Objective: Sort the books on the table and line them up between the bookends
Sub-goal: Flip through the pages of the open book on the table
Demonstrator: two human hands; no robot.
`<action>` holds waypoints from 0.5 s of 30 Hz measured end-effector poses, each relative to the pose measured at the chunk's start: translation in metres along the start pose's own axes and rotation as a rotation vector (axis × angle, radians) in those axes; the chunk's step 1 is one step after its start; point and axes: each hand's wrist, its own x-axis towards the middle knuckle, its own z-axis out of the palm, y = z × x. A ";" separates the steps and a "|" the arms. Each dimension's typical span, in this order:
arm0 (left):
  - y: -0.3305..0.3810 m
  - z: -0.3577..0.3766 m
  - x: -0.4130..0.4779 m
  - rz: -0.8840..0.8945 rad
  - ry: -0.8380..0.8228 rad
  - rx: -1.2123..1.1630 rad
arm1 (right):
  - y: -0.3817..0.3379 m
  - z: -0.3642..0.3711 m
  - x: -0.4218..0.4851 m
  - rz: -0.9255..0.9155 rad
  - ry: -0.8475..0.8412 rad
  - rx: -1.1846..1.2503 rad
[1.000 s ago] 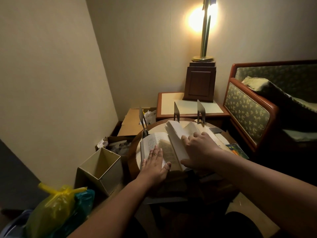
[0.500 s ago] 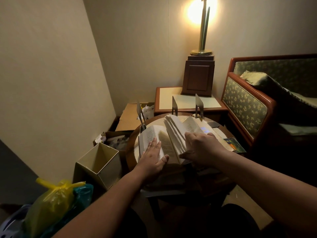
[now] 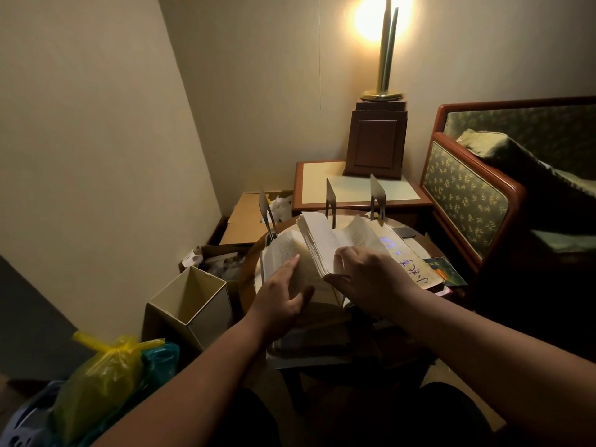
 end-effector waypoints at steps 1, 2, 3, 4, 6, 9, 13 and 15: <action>0.001 -0.001 -0.002 -0.007 0.011 -0.030 | -0.003 0.000 0.001 -0.001 -0.005 0.002; 0.001 -0.003 -0.003 -0.010 0.025 -0.058 | -0.005 0.001 0.003 -0.004 -0.009 0.005; 0.001 -0.004 -0.004 -0.009 0.043 -0.088 | -0.008 0.002 0.004 -0.005 -0.018 0.010; 0.001 -0.004 -0.006 -0.010 0.061 -0.120 | -0.010 0.004 0.005 -0.012 -0.022 0.018; 0.000 -0.006 -0.009 -0.021 0.087 -0.185 | -0.015 0.007 0.008 -0.026 -0.040 0.048; -0.005 -0.008 -0.012 -0.031 0.148 -0.242 | -0.023 0.014 0.010 -0.019 -0.058 0.075; -0.012 -0.010 -0.012 -0.054 0.226 -0.245 | -0.033 0.022 0.010 -0.049 -0.061 0.051; -0.015 -0.011 -0.011 -0.042 0.260 -0.226 | -0.037 0.027 0.011 -0.066 -0.083 0.052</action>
